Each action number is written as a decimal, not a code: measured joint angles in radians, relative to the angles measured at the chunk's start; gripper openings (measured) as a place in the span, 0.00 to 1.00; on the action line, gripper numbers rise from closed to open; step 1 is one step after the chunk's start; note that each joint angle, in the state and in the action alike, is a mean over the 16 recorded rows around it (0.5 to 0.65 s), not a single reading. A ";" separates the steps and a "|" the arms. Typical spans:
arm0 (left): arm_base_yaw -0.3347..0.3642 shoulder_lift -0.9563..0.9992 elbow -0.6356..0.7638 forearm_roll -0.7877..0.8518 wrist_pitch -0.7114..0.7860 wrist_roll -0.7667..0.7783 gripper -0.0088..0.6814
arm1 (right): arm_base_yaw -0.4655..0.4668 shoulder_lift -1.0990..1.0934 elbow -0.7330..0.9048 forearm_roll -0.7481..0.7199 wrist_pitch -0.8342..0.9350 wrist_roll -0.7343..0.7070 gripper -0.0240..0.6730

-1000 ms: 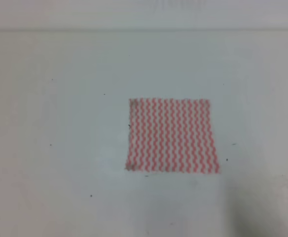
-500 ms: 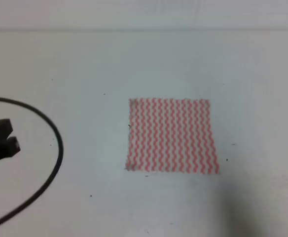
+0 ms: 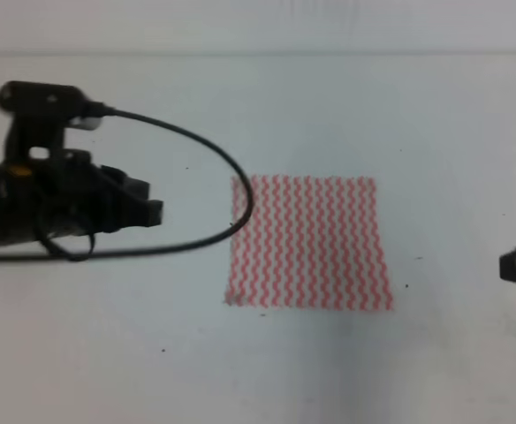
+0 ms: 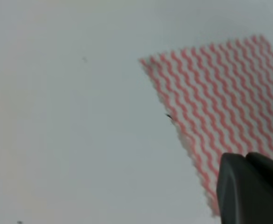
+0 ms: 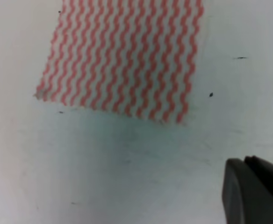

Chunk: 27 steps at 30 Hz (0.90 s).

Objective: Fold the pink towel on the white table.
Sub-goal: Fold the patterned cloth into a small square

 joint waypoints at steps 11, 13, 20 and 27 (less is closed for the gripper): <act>-0.045 0.275 -0.244 0.241 0.230 -0.200 0.01 | 0.163 0.434 -0.346 -0.340 0.147 0.178 0.01; -0.059 0.316 -0.281 0.296 0.261 -0.242 0.01 | 0.198 0.494 -0.393 -0.392 0.156 0.213 0.01; -0.116 0.430 -0.378 0.427 0.341 -0.343 0.02 | 0.276 0.638 -0.495 -0.474 0.165 0.275 0.09; -0.149 0.508 -0.438 0.397 0.395 -0.357 0.17 | 0.283 0.700 -0.522 -0.425 0.156 0.294 0.26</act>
